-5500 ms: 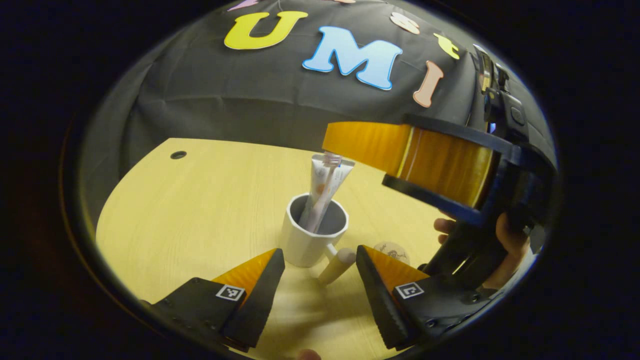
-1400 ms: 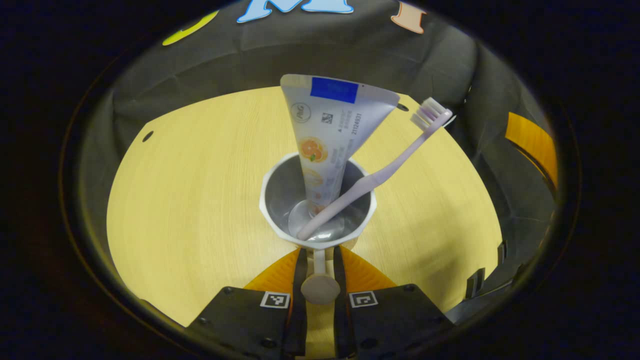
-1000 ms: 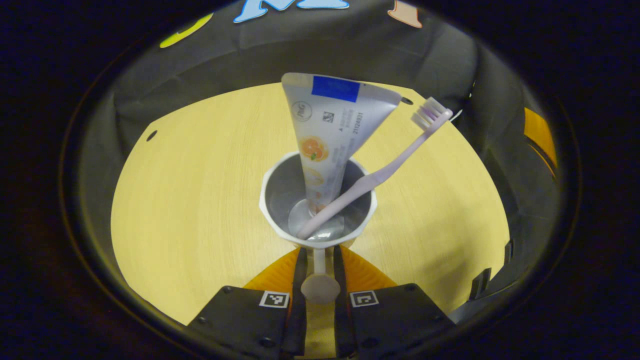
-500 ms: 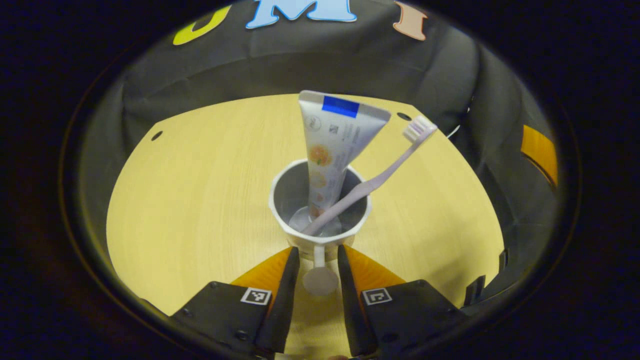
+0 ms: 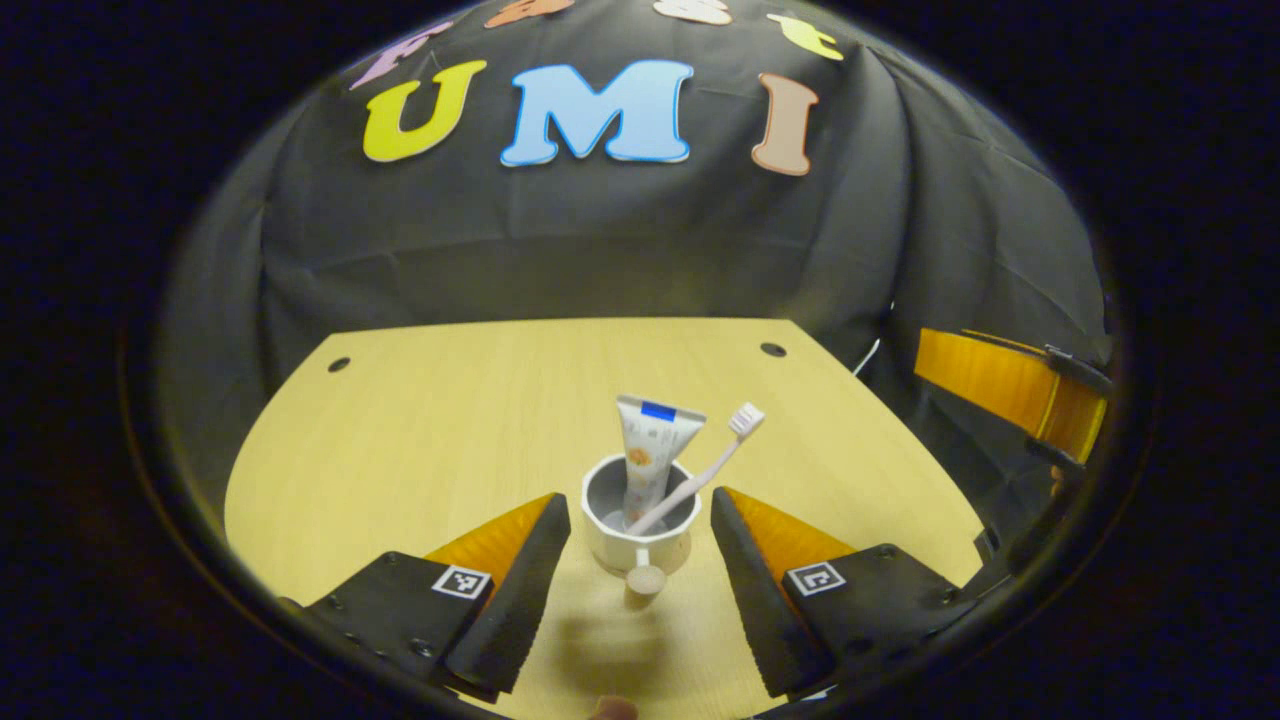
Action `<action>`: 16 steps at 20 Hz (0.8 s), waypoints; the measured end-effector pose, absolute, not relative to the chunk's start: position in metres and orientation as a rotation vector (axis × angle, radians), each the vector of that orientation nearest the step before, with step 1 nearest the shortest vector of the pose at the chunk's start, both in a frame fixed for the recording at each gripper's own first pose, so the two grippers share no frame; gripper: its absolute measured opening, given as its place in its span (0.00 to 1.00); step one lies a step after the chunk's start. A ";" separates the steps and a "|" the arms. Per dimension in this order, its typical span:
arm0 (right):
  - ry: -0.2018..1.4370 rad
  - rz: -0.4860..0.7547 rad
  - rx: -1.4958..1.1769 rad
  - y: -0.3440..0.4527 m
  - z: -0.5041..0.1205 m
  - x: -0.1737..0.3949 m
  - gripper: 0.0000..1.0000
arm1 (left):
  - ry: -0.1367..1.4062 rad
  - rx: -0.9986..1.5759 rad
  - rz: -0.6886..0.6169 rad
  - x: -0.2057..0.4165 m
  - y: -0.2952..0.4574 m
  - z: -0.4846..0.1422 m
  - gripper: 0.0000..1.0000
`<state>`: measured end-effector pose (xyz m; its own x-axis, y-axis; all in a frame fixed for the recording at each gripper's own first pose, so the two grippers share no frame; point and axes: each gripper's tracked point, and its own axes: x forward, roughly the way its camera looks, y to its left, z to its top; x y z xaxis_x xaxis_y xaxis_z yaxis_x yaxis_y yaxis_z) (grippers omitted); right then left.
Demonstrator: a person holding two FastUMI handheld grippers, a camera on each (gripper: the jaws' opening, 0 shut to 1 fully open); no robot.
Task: Put the toothbrush and toothpaste on the desktop into the cup, then pick up the cup and place it on the coaster on the desktop.
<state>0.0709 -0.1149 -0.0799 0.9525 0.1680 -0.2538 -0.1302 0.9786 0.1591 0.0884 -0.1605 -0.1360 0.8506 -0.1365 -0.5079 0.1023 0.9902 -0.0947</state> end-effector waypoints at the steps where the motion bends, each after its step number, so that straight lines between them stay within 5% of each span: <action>1: 0.262 0.150 0.142 -0.111 -0.076 0.069 0.93 | 0.511 -0.060 -0.131 0.086 -0.158 -0.127 0.92; 16: 0.066 0.089 0.079 -0.089 -0.004 0.035 0.94 | 0.062 -0.085 -0.063 0.097 -0.083 0.020 0.92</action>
